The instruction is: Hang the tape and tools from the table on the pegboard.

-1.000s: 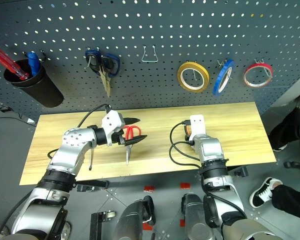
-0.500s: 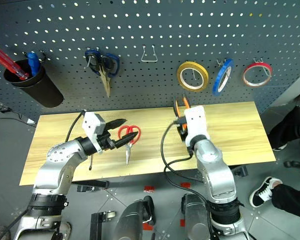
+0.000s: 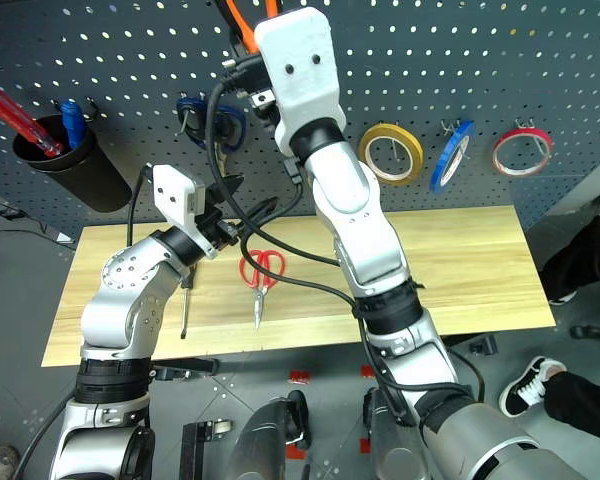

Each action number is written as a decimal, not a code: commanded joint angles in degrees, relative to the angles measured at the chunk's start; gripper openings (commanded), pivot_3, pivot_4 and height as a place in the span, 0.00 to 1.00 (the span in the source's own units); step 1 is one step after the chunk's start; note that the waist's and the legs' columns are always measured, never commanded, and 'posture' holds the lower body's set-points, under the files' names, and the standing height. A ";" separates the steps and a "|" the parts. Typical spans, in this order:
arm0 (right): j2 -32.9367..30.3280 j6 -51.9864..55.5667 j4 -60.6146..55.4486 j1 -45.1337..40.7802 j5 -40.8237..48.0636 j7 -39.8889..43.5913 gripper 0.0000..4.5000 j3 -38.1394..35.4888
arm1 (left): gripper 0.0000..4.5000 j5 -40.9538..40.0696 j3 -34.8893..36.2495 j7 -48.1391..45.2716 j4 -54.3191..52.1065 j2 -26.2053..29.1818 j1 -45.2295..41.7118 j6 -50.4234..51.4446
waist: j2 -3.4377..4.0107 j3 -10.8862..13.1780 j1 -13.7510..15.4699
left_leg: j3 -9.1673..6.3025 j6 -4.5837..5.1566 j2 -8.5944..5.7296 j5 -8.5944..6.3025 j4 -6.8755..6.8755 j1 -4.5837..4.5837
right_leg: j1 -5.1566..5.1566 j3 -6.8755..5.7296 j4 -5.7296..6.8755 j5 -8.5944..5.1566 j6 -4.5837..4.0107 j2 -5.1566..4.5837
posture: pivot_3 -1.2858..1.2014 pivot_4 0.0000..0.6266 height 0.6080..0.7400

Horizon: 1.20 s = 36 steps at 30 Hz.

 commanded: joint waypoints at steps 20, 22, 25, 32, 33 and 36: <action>-5.60 -29.03 37.57 -8.23 -4.10 -7.00 0.52 -3.43 | 0.83 4.57 -2.47 1.01 9.46 -3.02 -6.02 -5.96 | -0.25 0.72 1.52 | 0.08 0.00 0.05 0.01 0.07 0.01 | -0.06 0.05 0.15 0.00 0.00 -0.01 | 0.49 0.60 1.00; -5.67 -28.40 36.91 -6.97 -4.50 -7.30 0.52 -3.15 | 0.83 4.65 -2.52 0.94 9.83 -3.05 -5.94 -6.19 | -0.25 0.72 1.73 | 0.08 0.00 0.05 0.01 0.08 0.01 | -0.06 0.05 0.15 0.00 0.00 -0.02 | 0.49 0.59 1.00; -5.71 -25.49 34.51 -4.76 -4.39 -6.99 0.52 -3.39 | 0.83 4.93 -2.61 0.95 10.30 -3.11 -5.60 -6.51 | -0.24 0.72 2.23 | 0.08 0.00 0.05 0.01 0.05 0.01 | -0.06 0.05 0.12 0.00 0.00 -0.02 | 0.49 0.59 1.00; -5.59 -19.50 28.02 -0.77 -3.83 -5.61 0.52 -3.63 | 0.83 5.78 -2.97 1.47 11.51 -3.66 -4.74 -7.44 | -0.25 0.72 2.43 | 0.06 0.00 0.05 0.01 0.06 0.01 | -0.04 0.03 0.11 0.00 0.00 -0.03 | 0.48 0.57 1.00; -5.44 -18.60 26.94 -0.12 -3.23 -5.13 0.52 -3.84 | 0.83 5.92 -3.04 1.66 11.70 -3.73 -4.56 -7.45 | -0.25 0.72 2.43 | 0.06 -0.01 0.05 0.01 0.05 0.01 | -0.04 0.03 0.10 0.00 0.00 -0.03 | 0.47 0.57 1.00; -5.39 -14.90 24.05 1.61 -2.18 -3.80 0.75 -4.01 | 0.83 6.42 -3.36 2.46 12.25 -3.88 -3.85 -6.59 | -0.26 0.72 2.41 | 0.07 -0.01 0.04 0.00 0.03 0.01 | -0.04 0.02 0.05 0.00 0.00 -0.03 | 0.47 0.56 1.00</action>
